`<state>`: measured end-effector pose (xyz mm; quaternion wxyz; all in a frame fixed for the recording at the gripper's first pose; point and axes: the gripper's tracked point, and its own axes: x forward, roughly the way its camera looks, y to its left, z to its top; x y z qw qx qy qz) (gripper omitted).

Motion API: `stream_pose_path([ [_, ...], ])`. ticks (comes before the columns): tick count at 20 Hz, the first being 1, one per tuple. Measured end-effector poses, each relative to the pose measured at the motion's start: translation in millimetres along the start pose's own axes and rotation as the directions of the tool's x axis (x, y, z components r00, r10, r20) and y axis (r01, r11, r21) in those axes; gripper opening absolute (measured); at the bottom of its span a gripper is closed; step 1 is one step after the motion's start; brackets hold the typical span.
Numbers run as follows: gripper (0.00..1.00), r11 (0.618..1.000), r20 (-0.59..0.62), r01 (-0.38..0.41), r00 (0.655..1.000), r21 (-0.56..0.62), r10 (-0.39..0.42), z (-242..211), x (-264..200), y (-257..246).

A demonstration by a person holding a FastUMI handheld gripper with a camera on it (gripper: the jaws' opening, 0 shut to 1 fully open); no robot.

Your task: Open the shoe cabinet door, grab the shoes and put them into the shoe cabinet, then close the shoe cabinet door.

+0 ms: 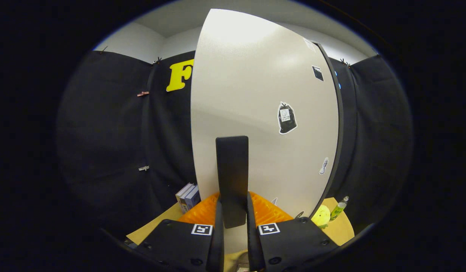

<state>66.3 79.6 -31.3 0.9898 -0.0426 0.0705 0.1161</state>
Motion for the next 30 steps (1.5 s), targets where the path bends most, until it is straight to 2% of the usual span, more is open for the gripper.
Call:
stream_pose_path([
  [14, 0.28, 1.000, 0.016, 0.003, 1.000, 0.015, -0.003, -4.1, -71.8, -63.2],
  [30, 0.28, 0.999, 0.017, 0.031, 0.999, 0.017, -0.031, -4.9, -107.0, -113.4],
])
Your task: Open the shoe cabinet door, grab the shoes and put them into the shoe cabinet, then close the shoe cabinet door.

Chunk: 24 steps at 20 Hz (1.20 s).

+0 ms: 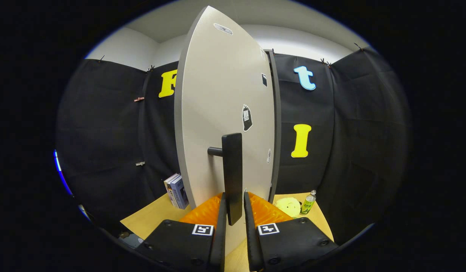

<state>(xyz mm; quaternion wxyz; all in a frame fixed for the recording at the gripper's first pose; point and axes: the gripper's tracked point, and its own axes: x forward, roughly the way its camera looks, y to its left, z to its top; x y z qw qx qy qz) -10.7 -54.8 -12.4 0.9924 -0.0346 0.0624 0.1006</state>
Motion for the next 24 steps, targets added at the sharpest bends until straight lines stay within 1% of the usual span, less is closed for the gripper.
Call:
stream_pose_path([
  [6, 0.28, 1.000, 0.005, 0.017, 1.000, 0.014, -0.017, 1.4, -10.3, -11.0],
  [15, 0.28, 0.989, 0.026, 0.145, 0.989, 0.038, -0.146, 3.0, -39.8, -47.9],
  [17, 0.22, 0.976, 0.029, 0.214, 0.976, 0.045, -0.215, 3.3, -47.4, -62.3],
  [18, 0.22, 0.973, 0.036, 0.225, 0.973, 0.052, -0.227, 5.0, -54.5, -65.8],
  [19, 0.21, 0.975, 0.046, 0.217, 0.974, 0.056, -0.220, 5.5, -55.9, -64.1],
  [21, 0.23, 0.971, 0.055, 0.236, 0.970, 0.047, -0.238, 3.2, -63.7, -65.0],
  [24, 0.23, 0.978, 0.040, 0.207, 0.977, 0.043, -0.208, -5.2, -59.9, -57.3],
])
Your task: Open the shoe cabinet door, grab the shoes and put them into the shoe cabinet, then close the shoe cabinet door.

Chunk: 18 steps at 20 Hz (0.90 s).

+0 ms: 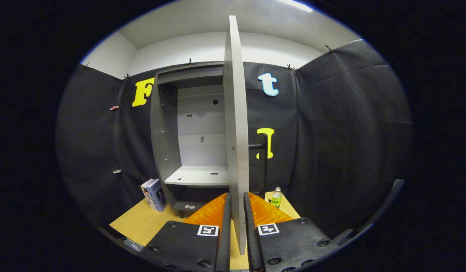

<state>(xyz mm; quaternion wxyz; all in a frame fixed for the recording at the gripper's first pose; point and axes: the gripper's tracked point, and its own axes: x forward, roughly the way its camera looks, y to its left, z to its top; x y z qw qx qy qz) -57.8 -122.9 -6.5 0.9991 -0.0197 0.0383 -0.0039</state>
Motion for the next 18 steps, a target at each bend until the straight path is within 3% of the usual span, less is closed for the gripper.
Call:
stream_pose_path([
  [9, 0.23, 0.990, -0.194, -0.140, 0.971, 0.016, 0.141, -81.6, 12.3, 66.7],
  [18, 0.23, 0.974, -0.442, -0.213, 0.868, 0.078, 0.225, -202.8, 36.0, 140.3],
])
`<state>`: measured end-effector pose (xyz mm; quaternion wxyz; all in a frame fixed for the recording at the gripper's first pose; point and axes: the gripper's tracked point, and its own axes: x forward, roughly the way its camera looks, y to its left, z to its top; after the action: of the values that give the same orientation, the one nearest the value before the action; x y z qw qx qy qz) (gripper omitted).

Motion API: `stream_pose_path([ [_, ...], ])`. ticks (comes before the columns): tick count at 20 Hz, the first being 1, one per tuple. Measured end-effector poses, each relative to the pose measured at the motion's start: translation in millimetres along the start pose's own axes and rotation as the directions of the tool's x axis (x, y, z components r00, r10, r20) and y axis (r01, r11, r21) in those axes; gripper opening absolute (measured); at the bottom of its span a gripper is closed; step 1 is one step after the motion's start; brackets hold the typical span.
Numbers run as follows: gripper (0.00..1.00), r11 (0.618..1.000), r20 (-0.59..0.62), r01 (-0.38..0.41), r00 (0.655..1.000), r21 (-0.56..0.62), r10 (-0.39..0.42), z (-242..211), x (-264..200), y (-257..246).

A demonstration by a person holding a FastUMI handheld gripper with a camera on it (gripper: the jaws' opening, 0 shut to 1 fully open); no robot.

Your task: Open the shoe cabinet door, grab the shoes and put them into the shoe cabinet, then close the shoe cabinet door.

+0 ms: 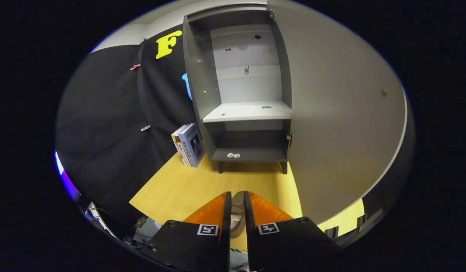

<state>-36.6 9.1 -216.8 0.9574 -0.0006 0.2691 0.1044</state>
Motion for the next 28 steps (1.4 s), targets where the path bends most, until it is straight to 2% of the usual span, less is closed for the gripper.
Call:
stream_pose_path([
  [7, 0.23, 0.997, -0.196, 0.030, 0.980, 0.066, -0.016, -77.7, 70.4, 24.4],
  [13, 0.24, 0.984, -0.337, 0.127, 0.938, 0.125, -0.078, -144.2, 128.5, 20.3],
  [17, 0.23, 0.977, -0.400, 0.186, 0.907, 0.101, -0.131, -178.7, 155.7, 14.7],
  [23, 0.24, 0.971, -0.419, 0.226, 0.892, 0.083, -0.171, -204.9, 186.0, 12.3],
  [28, 0.24, 0.965, -0.386, 0.243, 0.903, 0.100, -0.188, -211.7, 201.6, 6.7],
])
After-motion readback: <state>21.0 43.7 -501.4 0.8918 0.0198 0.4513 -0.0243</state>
